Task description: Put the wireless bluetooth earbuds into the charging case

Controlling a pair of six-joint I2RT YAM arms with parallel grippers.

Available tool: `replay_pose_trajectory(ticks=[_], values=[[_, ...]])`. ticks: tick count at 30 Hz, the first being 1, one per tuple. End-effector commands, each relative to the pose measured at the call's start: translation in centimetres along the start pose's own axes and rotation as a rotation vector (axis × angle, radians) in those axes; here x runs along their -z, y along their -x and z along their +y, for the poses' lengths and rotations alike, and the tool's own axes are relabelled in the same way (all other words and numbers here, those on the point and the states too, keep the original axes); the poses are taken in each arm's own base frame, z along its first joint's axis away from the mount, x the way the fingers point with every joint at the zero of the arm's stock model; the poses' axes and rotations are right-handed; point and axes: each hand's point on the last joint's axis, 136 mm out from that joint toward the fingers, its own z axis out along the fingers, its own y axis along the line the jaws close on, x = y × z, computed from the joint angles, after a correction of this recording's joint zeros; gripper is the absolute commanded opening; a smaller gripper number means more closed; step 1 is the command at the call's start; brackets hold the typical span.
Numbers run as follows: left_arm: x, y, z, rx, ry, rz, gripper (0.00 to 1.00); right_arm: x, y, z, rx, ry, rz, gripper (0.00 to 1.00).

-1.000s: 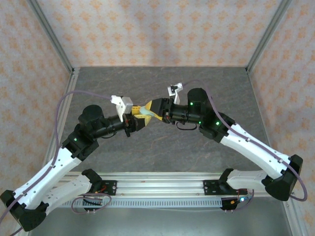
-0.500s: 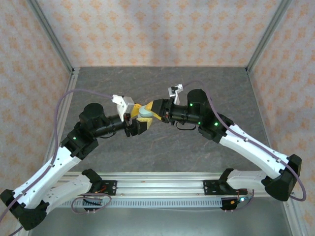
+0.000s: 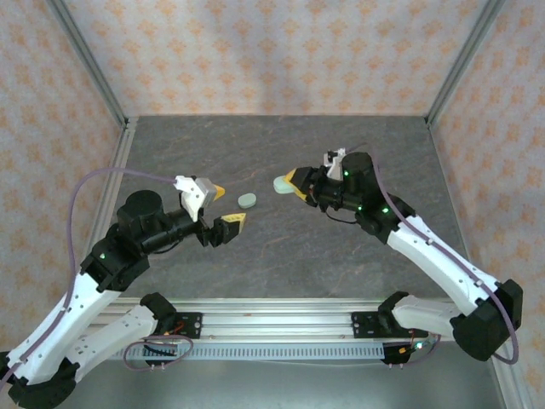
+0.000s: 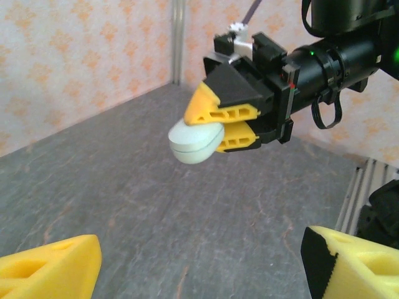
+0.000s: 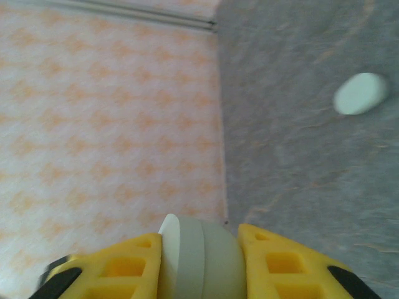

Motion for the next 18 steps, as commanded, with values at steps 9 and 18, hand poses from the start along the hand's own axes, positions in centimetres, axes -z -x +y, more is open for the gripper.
replay_pose_trajectory(ticks=[9,18], values=[[0.6,-4.0,2.1,0.019,0.129,0.096,0.83,-5.2,2.6,-11.6,-0.013,-0.182,0.047,0.17],[0.0,-5.9,2.8,0.036,0.157,0.122,0.83,-8.9,8.1,-17.8,-0.074,-0.215,0.035,0.18]])
